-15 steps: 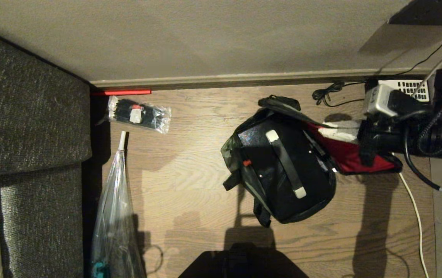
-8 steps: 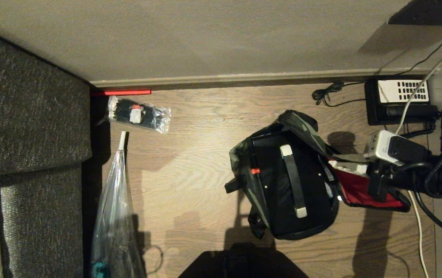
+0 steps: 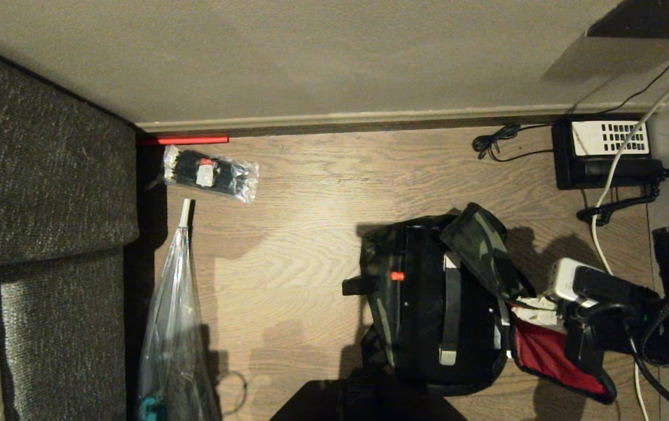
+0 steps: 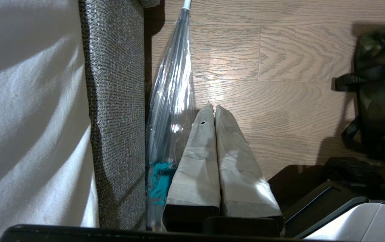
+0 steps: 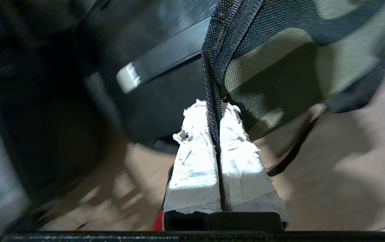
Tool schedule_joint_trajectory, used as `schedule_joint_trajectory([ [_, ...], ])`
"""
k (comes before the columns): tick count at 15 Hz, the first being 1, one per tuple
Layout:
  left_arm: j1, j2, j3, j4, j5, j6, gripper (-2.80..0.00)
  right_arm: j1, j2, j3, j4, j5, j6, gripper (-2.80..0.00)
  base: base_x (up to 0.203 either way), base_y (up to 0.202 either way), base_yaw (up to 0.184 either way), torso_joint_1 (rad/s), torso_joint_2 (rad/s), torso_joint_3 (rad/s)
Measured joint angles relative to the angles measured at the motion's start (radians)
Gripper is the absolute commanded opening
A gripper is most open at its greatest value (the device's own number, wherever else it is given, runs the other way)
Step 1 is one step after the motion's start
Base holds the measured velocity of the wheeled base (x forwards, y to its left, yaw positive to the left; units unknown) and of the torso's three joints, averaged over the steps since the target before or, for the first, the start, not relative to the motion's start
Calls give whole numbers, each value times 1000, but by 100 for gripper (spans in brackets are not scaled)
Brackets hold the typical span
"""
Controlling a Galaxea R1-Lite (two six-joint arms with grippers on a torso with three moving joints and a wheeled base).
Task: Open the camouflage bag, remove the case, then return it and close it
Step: Close the top of the storage box
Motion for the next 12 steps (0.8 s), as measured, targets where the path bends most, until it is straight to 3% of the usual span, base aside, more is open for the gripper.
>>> schedule_joint_trajectory([
  [6, 0, 0, 0, 0, 0, 0, -280, 157, 137, -69, -23, -18, 248, -280, 0, 0, 0, 0, 0, 0],
  [11, 0, 0, 0, 0, 0, 0, -280, 255, 288, -178, -50, -50, 375, -280, 0, 0, 0, 0, 0, 0],
  [12, 0, 0, 0, 0, 0, 0, -280, 271, 317, -199, -51, -52, 405, 0, 0, 0, 0, 0, 0, 0],
])
